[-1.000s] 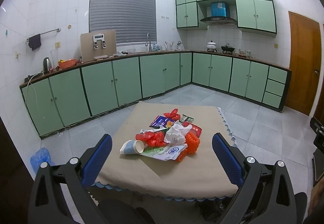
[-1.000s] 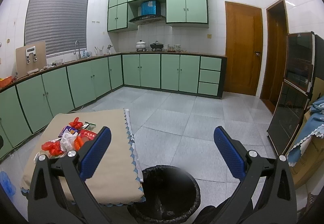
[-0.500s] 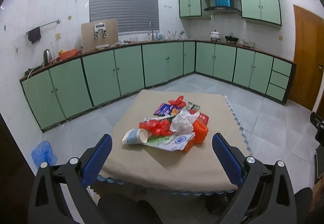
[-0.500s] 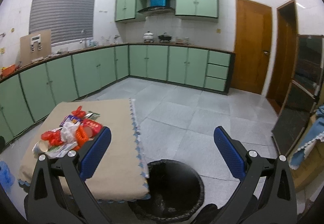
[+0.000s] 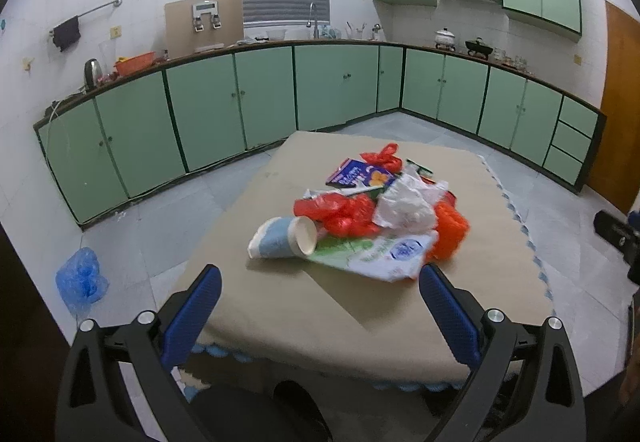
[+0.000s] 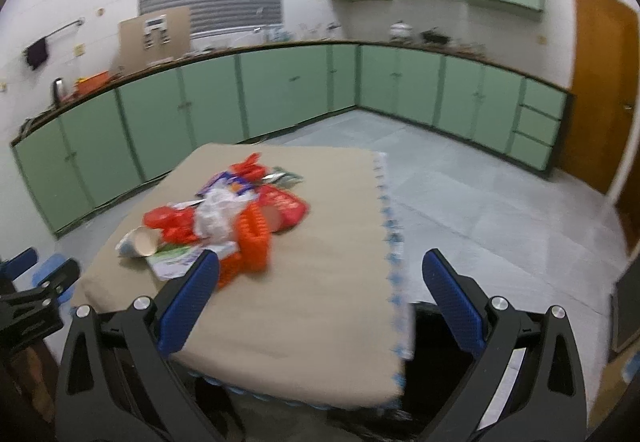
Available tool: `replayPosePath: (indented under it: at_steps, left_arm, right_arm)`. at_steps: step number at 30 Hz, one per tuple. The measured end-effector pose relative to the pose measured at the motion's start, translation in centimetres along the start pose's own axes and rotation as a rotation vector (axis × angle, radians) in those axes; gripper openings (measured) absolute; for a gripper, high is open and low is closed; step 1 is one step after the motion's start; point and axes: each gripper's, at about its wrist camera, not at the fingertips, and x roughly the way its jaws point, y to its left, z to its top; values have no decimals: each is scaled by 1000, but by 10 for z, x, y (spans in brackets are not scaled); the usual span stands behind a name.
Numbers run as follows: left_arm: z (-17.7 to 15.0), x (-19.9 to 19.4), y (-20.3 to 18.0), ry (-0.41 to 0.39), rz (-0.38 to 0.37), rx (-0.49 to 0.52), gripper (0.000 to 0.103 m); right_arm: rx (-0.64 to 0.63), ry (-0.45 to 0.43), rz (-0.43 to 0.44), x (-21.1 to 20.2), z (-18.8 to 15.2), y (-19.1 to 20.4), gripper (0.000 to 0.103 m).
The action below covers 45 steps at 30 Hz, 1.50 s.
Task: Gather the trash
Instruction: 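Move the right tool to the white tissue and close on it, then grasp the printed milk carton with the left tool while the right tool holds the tissue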
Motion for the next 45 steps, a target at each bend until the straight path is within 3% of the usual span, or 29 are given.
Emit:
replayPosePath:
  at_steps: [7,9,13,31,34,36,38,45]
  left_arm:
    - [9,43,15,-44,21,43,97]
    - [11,54,20,-36,9,29,97]
    - [12,69,26,-49,-9,32,97]
    - [4,138,68,-43,-65,47,97]
    - [4,145,76,-27,-82,17,97]
    - [3,144,74,-26,-94,9,97]
    - [0,139,66,-30,-102,22,97]
    - [-8,111,18,-45,-174,103,97]
  right_arm:
    - [-48,12,102,47,9,38,93]
    - [-63,21,129,61,11,49,82]
    - [-76,44,170,85,12,66,75]
    - [-160,84,122,170,0,111,69]
    - [-167,107,122,179,-3,111,54]
    - [-167,128,136,183,-4,111,27]
    - [-162,127,150,182,-3,108,15]
    - [-165,60,182,149,2,94,10]
